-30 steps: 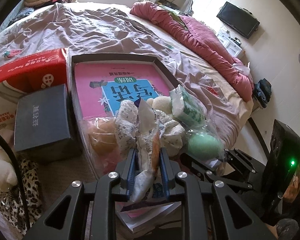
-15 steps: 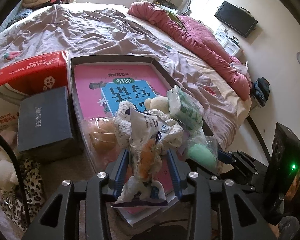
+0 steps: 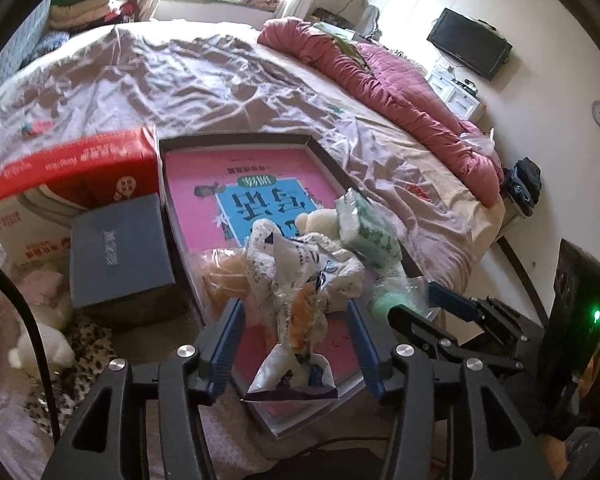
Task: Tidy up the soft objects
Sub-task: 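Lift both open grippers away from the tray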
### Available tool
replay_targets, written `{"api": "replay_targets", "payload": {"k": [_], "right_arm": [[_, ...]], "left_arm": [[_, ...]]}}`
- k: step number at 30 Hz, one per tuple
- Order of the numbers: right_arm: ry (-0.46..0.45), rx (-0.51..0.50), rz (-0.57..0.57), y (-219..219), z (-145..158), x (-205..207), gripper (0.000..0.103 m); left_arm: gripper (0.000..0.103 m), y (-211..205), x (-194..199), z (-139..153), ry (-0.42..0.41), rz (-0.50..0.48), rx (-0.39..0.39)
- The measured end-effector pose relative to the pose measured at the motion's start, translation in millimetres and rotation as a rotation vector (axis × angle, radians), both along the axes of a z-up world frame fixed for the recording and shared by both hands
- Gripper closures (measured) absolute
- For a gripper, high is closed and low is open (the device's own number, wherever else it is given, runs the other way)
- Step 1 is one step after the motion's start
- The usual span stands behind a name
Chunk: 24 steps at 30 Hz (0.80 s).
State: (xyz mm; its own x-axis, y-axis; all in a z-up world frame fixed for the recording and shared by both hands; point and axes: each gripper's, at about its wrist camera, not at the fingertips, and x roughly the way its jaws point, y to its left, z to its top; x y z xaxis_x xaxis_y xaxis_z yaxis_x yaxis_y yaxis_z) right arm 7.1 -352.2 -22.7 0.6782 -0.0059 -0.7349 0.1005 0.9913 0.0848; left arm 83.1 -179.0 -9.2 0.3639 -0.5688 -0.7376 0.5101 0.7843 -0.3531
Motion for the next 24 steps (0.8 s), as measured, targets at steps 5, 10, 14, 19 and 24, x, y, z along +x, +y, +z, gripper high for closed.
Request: {"api": "replay_targets", "payload": {"k": [5,10,14,19,24], "right_arm": [[-0.051,-0.026,-0.013,0.9,20.4,-7.2,0.029],[-0.052,-0.019,-0.032,-4.5,26.5,-10.7,0.029],[-0.075,-0.023,-0.046,-9.9,38.1,-20.6,0.028],[-0.111,-0.005,-0.066,-14.8,53.3,-32.2,0.028],[-0.132,-0.007,-0.051,-11.9,59.7,-37.9,0.027]], "left_arm": [[0.040,8.7,-5.6,15.7,-0.047,0.030,0.012],[0.037,9.7,-10.0,21.4,-0.063,0.040,0.030],[0.036,8.2,-17.0,21.9,-0.072,0.052,0.055],[0.032,6.5,-26.5,26.3,-0.092,0.065,0.081],[0.031,2.0,-33.7,29.5,-0.102,0.069,0.117]]}}
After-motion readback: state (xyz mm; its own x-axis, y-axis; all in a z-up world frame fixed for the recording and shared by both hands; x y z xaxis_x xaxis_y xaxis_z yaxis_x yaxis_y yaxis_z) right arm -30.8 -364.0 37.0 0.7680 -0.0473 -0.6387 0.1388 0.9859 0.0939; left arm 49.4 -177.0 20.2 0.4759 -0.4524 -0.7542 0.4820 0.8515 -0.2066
